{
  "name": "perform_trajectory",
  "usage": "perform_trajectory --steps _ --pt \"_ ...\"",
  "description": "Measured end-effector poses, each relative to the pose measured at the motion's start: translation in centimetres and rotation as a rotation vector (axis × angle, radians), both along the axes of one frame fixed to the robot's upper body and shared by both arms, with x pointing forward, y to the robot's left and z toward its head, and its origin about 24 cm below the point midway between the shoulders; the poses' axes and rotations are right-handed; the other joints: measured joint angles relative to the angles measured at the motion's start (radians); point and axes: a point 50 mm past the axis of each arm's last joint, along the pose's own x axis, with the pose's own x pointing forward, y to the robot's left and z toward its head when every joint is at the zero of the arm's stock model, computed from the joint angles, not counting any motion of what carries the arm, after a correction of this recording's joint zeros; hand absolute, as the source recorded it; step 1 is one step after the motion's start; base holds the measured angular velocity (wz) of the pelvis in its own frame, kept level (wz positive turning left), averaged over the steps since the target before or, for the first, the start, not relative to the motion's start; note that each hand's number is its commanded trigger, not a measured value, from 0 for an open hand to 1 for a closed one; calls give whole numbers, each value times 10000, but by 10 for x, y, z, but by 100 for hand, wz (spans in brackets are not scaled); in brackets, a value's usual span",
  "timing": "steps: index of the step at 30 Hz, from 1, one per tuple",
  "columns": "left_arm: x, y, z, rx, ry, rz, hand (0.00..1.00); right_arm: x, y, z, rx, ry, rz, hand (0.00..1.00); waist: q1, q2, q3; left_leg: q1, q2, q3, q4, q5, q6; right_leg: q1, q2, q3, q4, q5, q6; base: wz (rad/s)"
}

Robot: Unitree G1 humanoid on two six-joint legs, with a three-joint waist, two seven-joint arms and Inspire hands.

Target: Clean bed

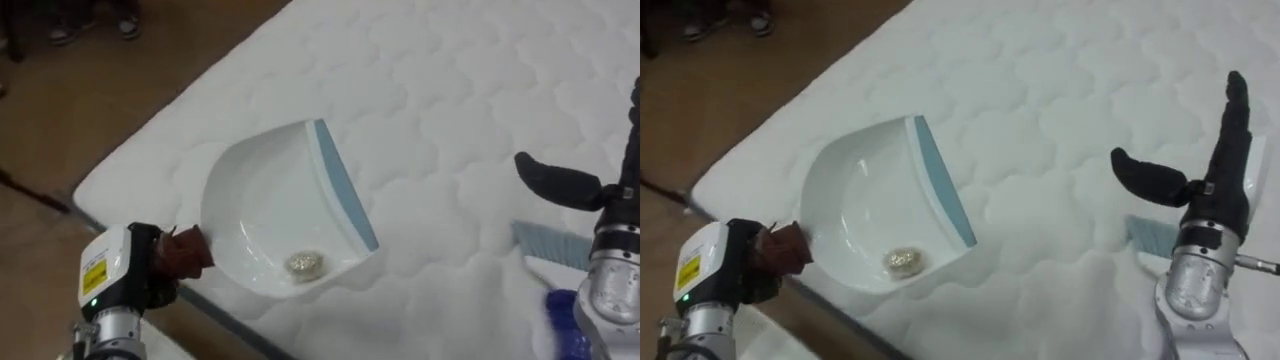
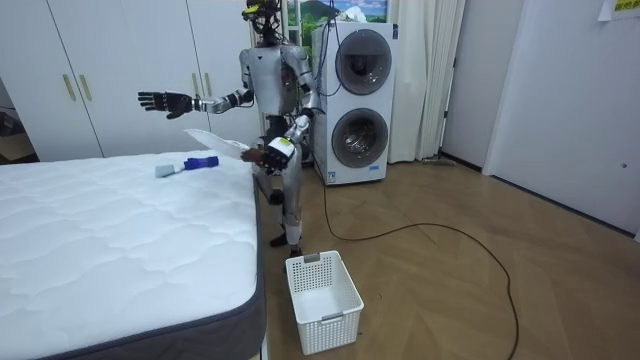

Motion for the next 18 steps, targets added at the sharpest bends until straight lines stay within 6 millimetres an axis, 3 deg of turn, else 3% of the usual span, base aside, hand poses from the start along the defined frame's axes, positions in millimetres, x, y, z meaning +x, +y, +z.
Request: perform_trajectory --steps 1,2,3,4,5,6,7,8,9,10,11,12,13,15,16,18 --pt "1 -1 0 -42 -32 -24 100 0 1 -1 26 39 27 0 -35 54 36 -153 -64 -8 133 55 4 -16 -161 -763 36 -98 51 124" --pt "1 -2 0 -59 -35 -22 100 -1 1 -2 37 69 19 0 -62 7 64 -270 46 118 554 -58 12 37 -244 -1220 72 -122 97 98" --pt "-1 0 -1 -35 11 4 100 -2 3 -5 85 179 48 0 -12 50 46 -283 503 475 1812 -766 -68 256 -326 -1994 86 -176 134 78" --pt "-1 1 -1 -18 53 34 100 -2 5 -6 105 240 138 0 -3 152 22 -22 971 491 2527 -1448 -416 449 -344 -2461 278 -270 268 66" --pt "0 0 -1 -47 73 13 100 -2 5 -6 103 277 153 0 18 185 26 51 1060 443 2560 -1652 -564 531 -376 -2528 516 -312 367 64" --pt "3 -3 -2 -140 131 -82 100 -1 6 -7 119 370 174 0 59 235 81 48 925 253 2319 -1828 -294 505 -475 -2551 1102 -433 463 60" --pt "3 -6 -4 -205 233 -187 100 0 8 -10 118 530 259 0 100 130 55 144 496 -381 1883 -1772 -128 165 -766 -2014 1744 -567 390 49" --pt "4 -9 -5 -251 253 -237 100 1 9 -11 118 551 275 0 140 101 55 154 289 -644 1654 -1690 -53 -90 -904 -1672 2068 -600 306 27" --pt "3 -12 -6 -281 314 -370 100 1 10 -12 144 622 292 0 201 75 75 130 -19 -1185 1395 -1517 58 -540 -879 -845 2273 -679 53 28" --pt "2 -13 -7 -190 344 -450 100 -2 11 -16 208 776 282 0 188 66 76 41 -241 -1768 1287 -1416 99 -760 -401 69 1899 -725 -30 42" --pt "2 -12 -7 -163 354 -449 100 -4 12 -19 236 883 276 0 175 52 71 3 -344 -2059 1242 -1359 100 -844 -153 413 1636 -675 -85 76" --pt "2 -10 -6 -96 387 -456 100 -6 13 -23 290 1040 261 0 108 -37 54 -39 -605 -2579 1109 -1196 124 -951 186 855 1377 -242 -195 101" --pt "2 -11 -7 -119 449 -503 100 -9 12 -25 281 1130 127 0 -2 -39 24 -98 -855 -3160 1018 -1054 165 -867 216 759 1510 -124 -206 110" --pt "4 -12 -6 -172 488 -633 100 -10 11 -26 272 1136 -108 0 -177 -125 -24 -174 -1062 -3519 958 -878 234 -765 60 572 1736 -118 -121 130" --pt "5 -13 -6 -197 500 -676 100 -9 11 -27 271 1150 -106 0 -199 -131 -33 -291 -994 -3373 1089 -874 283 -707 -62 321 1887 -131 -98 128" --pt "6 -13 -6 -252 562 -744 100 -9 11 -28 281 1193 -90 0 -104 -125 -40 -427 -924 -3308 1361 -961 414 -709 -86 546 2205 -182 -14 92"
